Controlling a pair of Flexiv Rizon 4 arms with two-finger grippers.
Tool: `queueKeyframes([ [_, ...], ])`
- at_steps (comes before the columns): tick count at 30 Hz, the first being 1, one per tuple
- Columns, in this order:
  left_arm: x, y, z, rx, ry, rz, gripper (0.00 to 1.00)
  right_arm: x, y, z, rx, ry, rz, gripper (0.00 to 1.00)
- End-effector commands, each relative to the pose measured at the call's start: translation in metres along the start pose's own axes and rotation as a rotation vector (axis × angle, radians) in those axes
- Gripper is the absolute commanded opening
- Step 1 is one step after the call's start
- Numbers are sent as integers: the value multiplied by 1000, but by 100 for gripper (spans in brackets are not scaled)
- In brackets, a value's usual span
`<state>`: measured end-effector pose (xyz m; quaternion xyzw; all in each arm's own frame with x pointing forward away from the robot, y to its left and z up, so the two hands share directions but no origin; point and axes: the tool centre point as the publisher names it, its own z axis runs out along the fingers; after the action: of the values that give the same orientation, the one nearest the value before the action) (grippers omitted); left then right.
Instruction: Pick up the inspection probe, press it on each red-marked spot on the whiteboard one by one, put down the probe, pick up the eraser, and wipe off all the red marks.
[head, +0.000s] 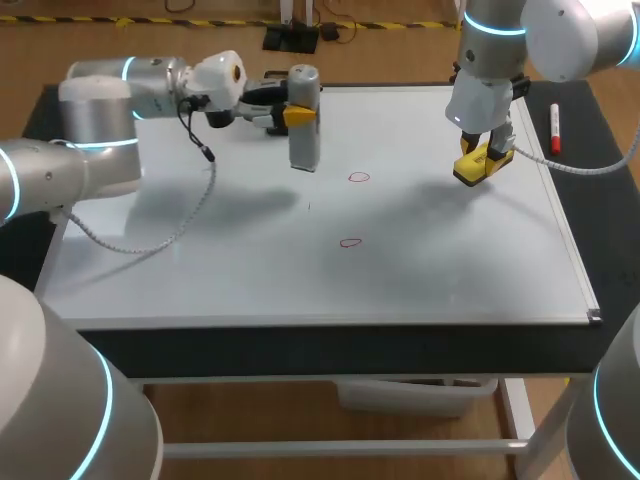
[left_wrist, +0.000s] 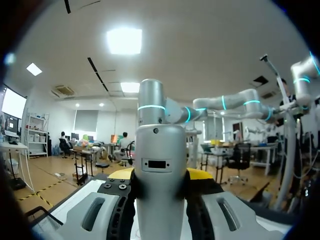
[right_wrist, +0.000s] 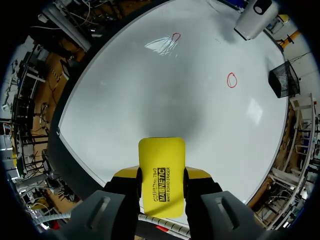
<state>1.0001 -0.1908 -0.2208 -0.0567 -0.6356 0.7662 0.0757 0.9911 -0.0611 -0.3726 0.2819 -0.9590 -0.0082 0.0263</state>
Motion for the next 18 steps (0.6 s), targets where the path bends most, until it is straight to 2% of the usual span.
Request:
queueKeyframes([
  [1, -11, 10, 12, 11, 32, -2, 0, -1, -1, -1, 1, 4, -1, 0],
  [18, -32, 37, 45, 14, 57, -23, 0, -1, -1, -1, 1, 4, -1, 0],
])
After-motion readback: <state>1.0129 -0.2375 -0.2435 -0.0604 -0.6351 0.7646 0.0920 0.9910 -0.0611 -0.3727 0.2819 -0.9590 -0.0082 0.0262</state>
